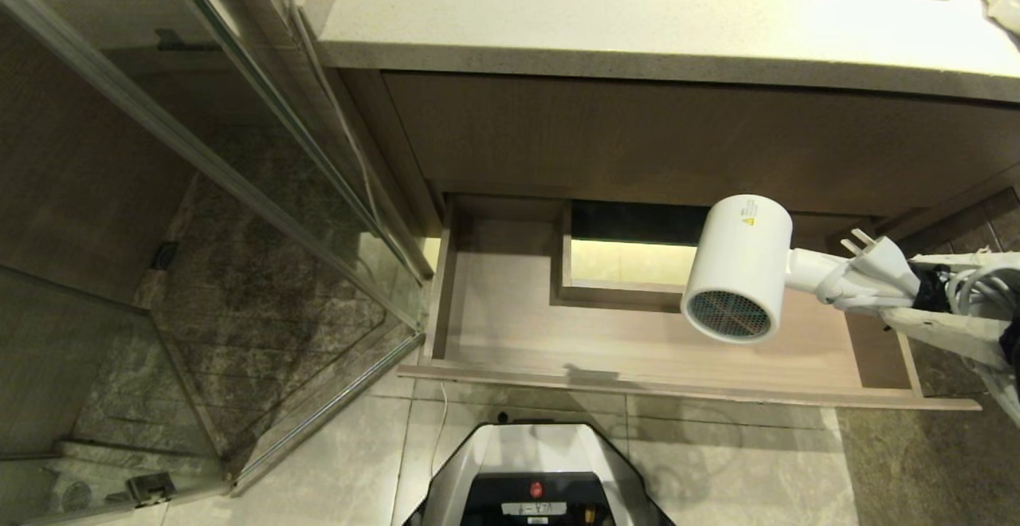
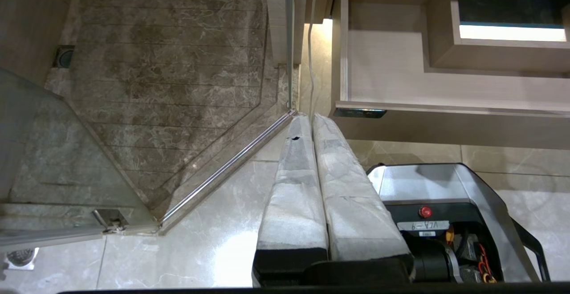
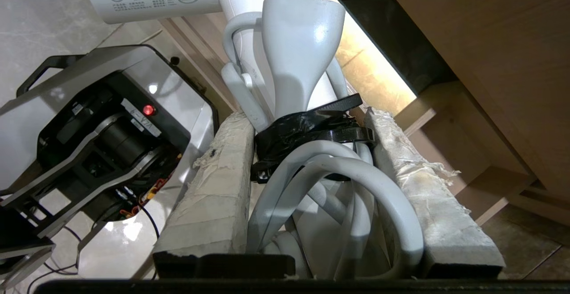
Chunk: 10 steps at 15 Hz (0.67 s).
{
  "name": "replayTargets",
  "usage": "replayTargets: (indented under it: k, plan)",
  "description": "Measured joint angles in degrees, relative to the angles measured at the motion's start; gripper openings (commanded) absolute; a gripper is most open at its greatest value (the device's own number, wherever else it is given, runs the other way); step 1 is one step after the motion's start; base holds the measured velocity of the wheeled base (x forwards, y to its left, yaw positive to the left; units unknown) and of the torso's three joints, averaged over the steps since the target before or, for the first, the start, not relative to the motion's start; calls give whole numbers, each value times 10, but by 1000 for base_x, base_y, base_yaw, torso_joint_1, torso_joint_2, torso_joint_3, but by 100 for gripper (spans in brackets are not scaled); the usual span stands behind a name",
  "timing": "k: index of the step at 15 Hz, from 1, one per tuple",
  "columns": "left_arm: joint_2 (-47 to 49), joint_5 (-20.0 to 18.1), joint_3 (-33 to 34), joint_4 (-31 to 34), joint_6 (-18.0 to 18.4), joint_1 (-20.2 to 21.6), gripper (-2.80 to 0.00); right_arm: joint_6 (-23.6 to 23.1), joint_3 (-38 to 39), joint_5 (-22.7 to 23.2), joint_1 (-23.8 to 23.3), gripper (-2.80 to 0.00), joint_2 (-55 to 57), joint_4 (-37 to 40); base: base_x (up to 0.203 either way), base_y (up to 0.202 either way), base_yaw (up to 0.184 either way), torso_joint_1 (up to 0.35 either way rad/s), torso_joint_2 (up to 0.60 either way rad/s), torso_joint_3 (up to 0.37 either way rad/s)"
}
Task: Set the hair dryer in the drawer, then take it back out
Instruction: Put it into the drawer
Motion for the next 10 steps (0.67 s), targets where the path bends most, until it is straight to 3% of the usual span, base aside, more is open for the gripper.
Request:
replayTargets:
  k: [6,10]
  plan:
    - [0,0,0,0,0,0,-280,0,13,1,-8,-280,-7,0,0,0,0,-204,354,145]
    - [0,0,0,0,0,0,-280,0,16,1,-11,-280,-11,1,0,0,0,-308,506,187]
